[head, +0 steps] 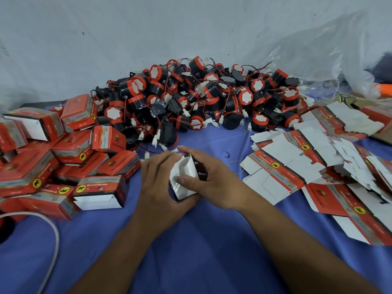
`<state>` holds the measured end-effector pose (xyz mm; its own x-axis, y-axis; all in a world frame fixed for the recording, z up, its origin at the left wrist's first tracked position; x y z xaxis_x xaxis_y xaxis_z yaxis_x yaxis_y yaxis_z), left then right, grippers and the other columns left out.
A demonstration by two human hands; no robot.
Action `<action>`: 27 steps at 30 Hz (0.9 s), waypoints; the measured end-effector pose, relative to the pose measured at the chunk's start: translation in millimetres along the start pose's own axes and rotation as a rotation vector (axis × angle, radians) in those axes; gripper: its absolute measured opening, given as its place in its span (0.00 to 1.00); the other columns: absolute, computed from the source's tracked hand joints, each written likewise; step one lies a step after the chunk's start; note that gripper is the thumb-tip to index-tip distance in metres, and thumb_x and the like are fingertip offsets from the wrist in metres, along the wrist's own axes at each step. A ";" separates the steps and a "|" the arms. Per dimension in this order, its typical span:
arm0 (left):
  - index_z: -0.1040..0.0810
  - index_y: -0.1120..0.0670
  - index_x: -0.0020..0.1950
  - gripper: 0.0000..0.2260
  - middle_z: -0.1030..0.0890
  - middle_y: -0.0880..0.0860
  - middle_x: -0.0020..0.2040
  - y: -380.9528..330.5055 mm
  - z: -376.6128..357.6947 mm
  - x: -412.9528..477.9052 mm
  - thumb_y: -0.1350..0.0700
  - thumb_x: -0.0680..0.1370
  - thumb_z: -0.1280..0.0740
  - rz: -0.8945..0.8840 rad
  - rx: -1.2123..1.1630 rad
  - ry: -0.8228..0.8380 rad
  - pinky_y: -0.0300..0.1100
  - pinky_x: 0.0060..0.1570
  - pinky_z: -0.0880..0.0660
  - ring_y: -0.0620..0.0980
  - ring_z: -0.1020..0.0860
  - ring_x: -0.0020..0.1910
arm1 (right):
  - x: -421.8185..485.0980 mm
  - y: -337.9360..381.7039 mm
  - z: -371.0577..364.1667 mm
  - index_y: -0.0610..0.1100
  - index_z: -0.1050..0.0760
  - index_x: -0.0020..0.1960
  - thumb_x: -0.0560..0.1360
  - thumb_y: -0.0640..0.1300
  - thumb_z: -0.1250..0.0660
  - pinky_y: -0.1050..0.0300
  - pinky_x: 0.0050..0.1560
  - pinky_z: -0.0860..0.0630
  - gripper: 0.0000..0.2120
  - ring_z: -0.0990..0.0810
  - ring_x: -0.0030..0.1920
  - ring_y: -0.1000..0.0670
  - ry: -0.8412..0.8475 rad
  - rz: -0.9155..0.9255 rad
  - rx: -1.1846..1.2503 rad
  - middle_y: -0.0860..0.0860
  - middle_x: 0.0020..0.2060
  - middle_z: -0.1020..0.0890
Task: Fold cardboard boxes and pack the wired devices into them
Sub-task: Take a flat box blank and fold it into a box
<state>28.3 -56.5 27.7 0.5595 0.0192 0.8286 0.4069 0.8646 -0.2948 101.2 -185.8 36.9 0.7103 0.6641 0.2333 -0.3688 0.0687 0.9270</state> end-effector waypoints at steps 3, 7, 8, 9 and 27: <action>0.31 0.58 0.68 0.32 0.26 0.59 0.63 0.5 -0.4 -0.4 0.48 0.69 0.26 0.010 -0.009 0.027 0.46 0.67 0.35 0.50 0.33 0.66 | 0.8 -1.3 1.9 0.59 0.31 0.72 0.77 0.44 0.27 0.51 0.61 0.21 0.27 0.20 0.61 0.55 -0.011 0.000 -0.012 0.58 0.61 0.20; 0.31 0.62 0.70 0.34 0.29 0.59 0.66 1.3 -3.3 -1.6 0.47 0.70 0.26 0.027 0.003 0.080 0.40 0.70 0.39 0.54 0.33 0.67 | 2.0 -1.8 6.0 0.61 0.32 0.71 0.78 0.42 0.29 0.53 0.61 0.21 0.27 0.20 0.59 0.56 -0.026 -0.002 -0.047 0.60 0.59 0.19; 0.33 0.62 0.71 0.35 0.29 0.59 0.67 1.5 -4.2 -1.9 0.46 0.70 0.26 0.043 0.002 0.097 0.38 0.71 0.41 0.54 0.33 0.67 | 2.0 -1.7 7.3 0.62 0.33 0.71 0.78 0.43 0.30 0.55 0.60 0.21 0.27 0.20 0.58 0.57 -0.025 -0.007 -0.061 0.62 0.57 0.19; 0.35 0.61 0.72 0.36 0.30 0.60 0.68 1.8 -4.7 -2.0 0.45 0.70 0.27 0.055 0.000 0.111 0.37 0.71 0.41 0.54 0.34 0.67 | 2.3 -1.9 8.5 0.61 0.34 0.72 0.78 0.43 0.31 0.57 0.58 0.21 0.27 0.20 0.57 0.58 -0.023 -0.014 -0.078 0.63 0.56 0.20; 0.32 0.57 0.72 0.33 0.28 0.56 0.67 7.4 -1.6 -2.5 0.48 0.70 0.27 0.001 -0.018 0.137 0.46 0.67 0.32 0.55 0.30 0.65 | -1.9 -4.0 16.1 0.46 0.55 0.82 0.85 0.49 0.43 0.57 0.55 0.26 0.31 0.22 0.52 0.54 0.102 0.012 -0.409 0.50 0.54 0.19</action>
<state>31.0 -51.0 22.6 0.6529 -0.0498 0.7558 0.4182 0.8556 -0.3049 111.0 -199.3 37.4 0.6492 0.7355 0.1939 -0.5989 0.3371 0.7264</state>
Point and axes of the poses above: each hand's wrist, its own x-axis towards the middle knuckle, its own z-axis out of the back of the hand, y = z × x, the point moved 3 cm from there along x, towards the middle knuckle
